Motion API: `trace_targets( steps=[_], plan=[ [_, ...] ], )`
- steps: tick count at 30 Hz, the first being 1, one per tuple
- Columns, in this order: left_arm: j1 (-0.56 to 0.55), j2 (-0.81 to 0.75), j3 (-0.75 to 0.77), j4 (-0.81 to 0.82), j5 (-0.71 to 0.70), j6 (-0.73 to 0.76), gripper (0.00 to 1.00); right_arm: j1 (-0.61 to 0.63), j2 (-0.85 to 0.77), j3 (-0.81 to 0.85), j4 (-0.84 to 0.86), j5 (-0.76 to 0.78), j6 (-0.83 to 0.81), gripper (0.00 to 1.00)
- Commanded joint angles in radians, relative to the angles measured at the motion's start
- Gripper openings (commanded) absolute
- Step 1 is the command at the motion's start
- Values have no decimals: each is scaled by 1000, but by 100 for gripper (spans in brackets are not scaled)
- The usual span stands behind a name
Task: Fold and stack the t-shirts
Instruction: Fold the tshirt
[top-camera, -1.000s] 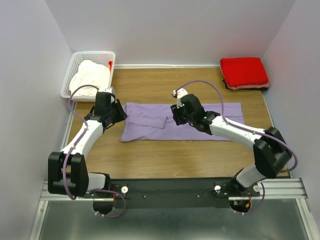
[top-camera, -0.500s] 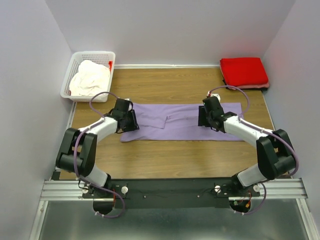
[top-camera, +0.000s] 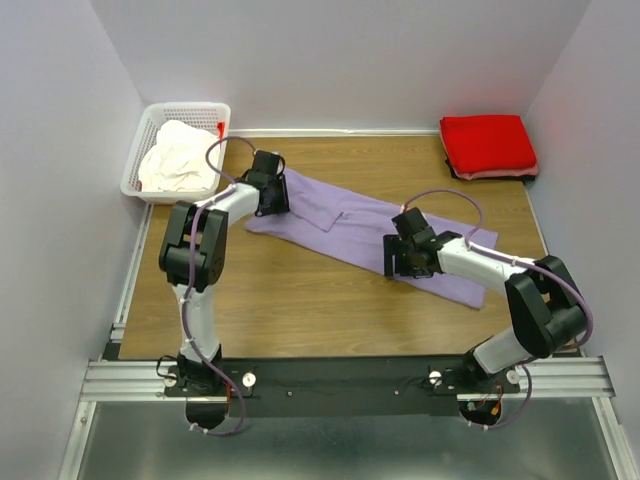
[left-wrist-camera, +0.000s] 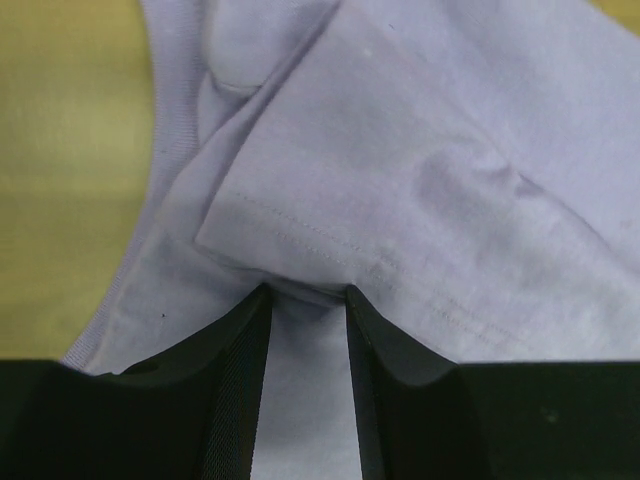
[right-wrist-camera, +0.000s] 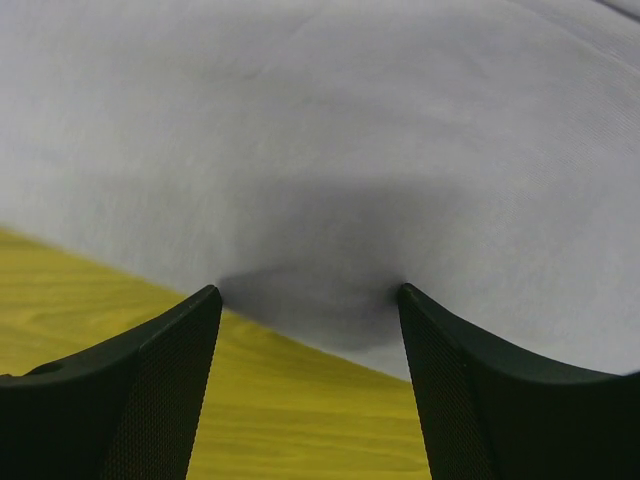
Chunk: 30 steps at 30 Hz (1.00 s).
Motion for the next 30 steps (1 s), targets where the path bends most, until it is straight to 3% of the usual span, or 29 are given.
trace_targets(
  steps=[1, 6, 11, 15, 16, 20, 21, 23, 24, 25, 26, 30],
  plan=[
    [-5, 178, 197, -108, -86, 79, 44, 111, 39, -73, -103, -230, 96, 78],
    [-35, 308, 508, -173, -92, 154, 44, 282, 82, 20, -99, -344, 98, 78],
    [-41, 224, 567, -133, -177, 179, 46, 306, 72, 135, -86, -398, 19, 78],
    [-41, -51, 359, 6, -273, 191, 51, 302, 33, 240, -86, -300, -66, 78],
    [-41, -179, 273, 25, -313, 193, 53, 296, 41, 261, -86, -270, -86, 78],
    [-41, -476, 67, 94, -352, 212, 64, 268, 128, 390, -60, -253, -185, 78],
    [-39, -526, 29, 106, -344, 235, 72, 265, 150, 443, -50, -255, -198, 78],
    [-38, -655, -65, 94, -338, 236, 73, 241, 220, 494, -13, -284, -219, 77],
    [-38, -695, -123, 73, -339, 228, 86, 216, 246, 546, 3, -319, -219, 75],
    [-38, -774, -152, 62, -341, 223, 87, 205, 269, 573, 18, -341, -216, 73],
    [-38, -815, -181, 42, -347, 211, 97, 196, 321, 606, 44, -359, -206, 71],
    [-36, -1048, -347, 16, -329, 164, 98, 168, 450, 737, 93, -404, -190, 59]
  ],
)
